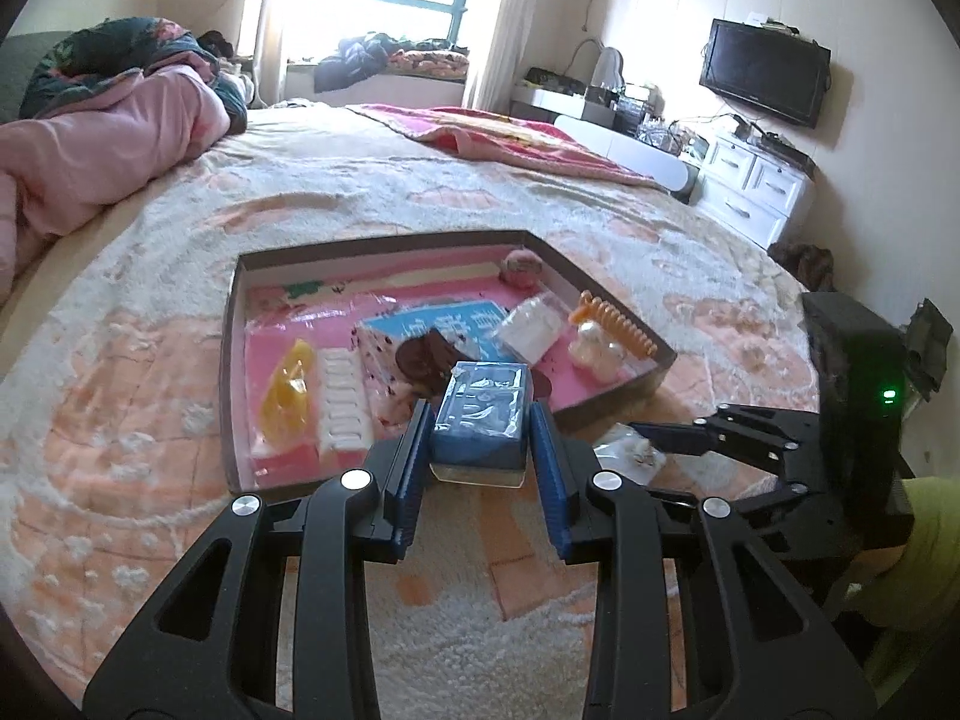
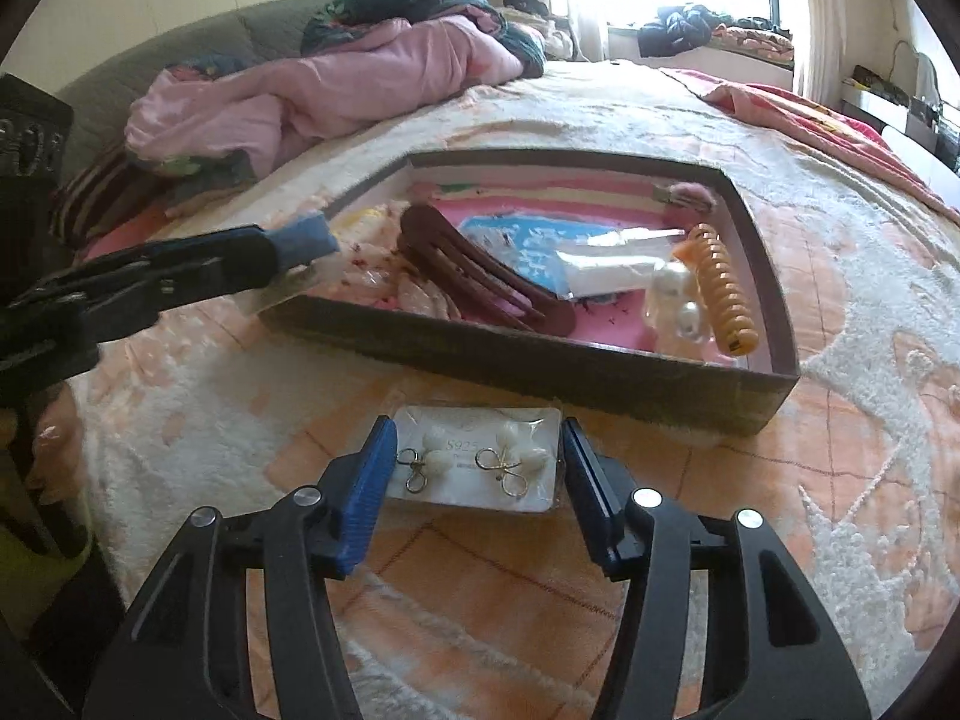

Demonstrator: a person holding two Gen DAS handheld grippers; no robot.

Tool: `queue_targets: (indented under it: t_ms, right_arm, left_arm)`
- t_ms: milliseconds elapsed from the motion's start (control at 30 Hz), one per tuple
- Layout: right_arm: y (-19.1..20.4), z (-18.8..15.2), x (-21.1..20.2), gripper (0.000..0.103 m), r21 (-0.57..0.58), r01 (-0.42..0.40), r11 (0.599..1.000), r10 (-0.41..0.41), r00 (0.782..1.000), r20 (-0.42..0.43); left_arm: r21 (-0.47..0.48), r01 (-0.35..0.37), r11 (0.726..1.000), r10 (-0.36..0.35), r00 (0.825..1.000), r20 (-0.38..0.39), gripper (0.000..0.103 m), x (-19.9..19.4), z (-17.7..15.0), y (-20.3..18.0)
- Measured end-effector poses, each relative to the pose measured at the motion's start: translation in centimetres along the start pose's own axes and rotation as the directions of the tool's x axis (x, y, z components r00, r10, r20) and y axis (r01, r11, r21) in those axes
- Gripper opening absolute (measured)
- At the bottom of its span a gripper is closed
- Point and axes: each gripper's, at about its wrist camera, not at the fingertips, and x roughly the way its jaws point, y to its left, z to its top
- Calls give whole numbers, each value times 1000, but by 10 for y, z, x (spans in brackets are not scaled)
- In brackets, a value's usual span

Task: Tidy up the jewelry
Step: 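Carry the blue packet into the tray with left tool while right tool carries the earring card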

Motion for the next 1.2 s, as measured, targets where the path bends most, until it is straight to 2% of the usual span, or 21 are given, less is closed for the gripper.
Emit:
queue_targets:
  t_ms: [233,467,533,733,1200]
  right_arm:
    - [-8,21,-27,53,-8,15,1000,-14,997,77]
    - [-28,44,-29,52,-1,59,998,-59,992,108]
    - [-34,51,-28,48,3,69,998,-69,991,116]
    - [-49,66,-7,43,-4,107,994,-106,989,104]
    - [-76,84,37,42,32,143,989,-144,987,64]
  left_arm:
    - [15,-18,1000,18,1000,9,25,6,11,3]
    - [22,-40,999,39,999,12,25,14,20,6]
    - [24,-42,999,42,999,11,24,17,23,6]
    - [23,-42,999,42,999,4,25,28,28,9]
    - [22,-30,999,31,999,-34,25,60,26,11]
